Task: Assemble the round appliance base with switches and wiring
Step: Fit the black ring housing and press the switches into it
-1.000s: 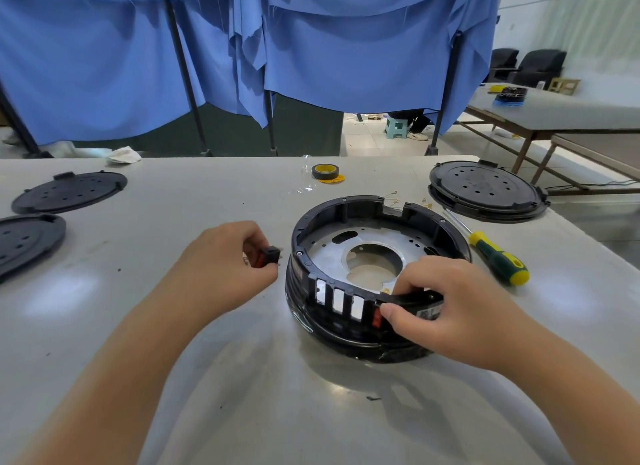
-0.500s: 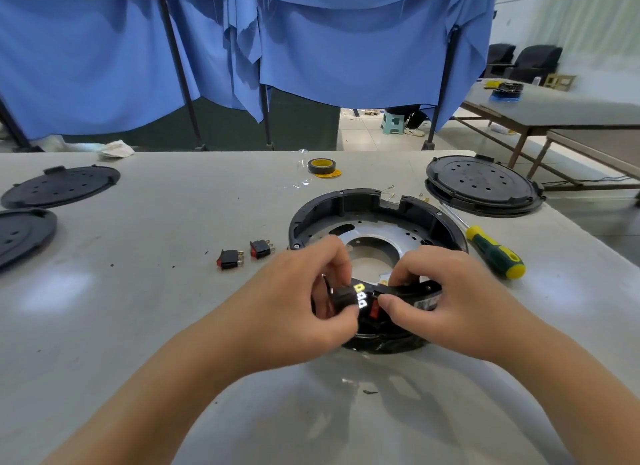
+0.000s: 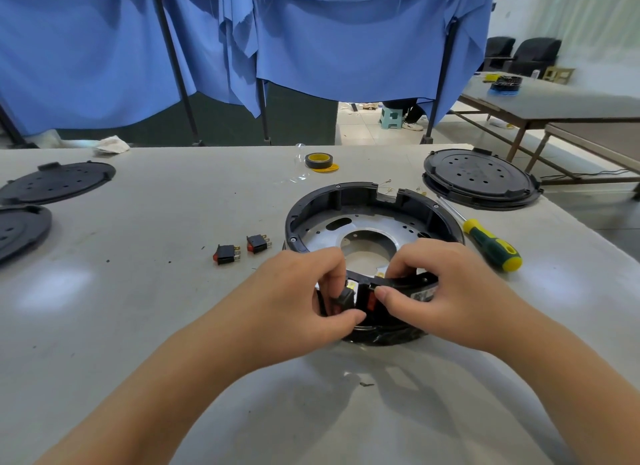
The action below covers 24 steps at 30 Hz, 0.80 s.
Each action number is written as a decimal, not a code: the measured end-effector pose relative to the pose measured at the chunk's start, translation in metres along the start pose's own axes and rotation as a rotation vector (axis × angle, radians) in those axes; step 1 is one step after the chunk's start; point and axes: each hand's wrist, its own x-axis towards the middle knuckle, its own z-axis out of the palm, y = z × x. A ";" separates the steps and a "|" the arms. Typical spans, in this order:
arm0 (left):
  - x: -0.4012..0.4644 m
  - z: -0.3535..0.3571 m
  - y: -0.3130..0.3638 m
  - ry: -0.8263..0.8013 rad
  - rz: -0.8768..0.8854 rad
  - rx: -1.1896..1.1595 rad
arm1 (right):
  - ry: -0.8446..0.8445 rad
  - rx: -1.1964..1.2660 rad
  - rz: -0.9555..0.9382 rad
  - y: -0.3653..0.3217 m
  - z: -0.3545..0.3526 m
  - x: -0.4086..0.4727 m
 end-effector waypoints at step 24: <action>0.004 0.008 0.001 0.227 0.201 0.365 | 0.053 -0.025 -0.031 -0.004 0.000 -0.001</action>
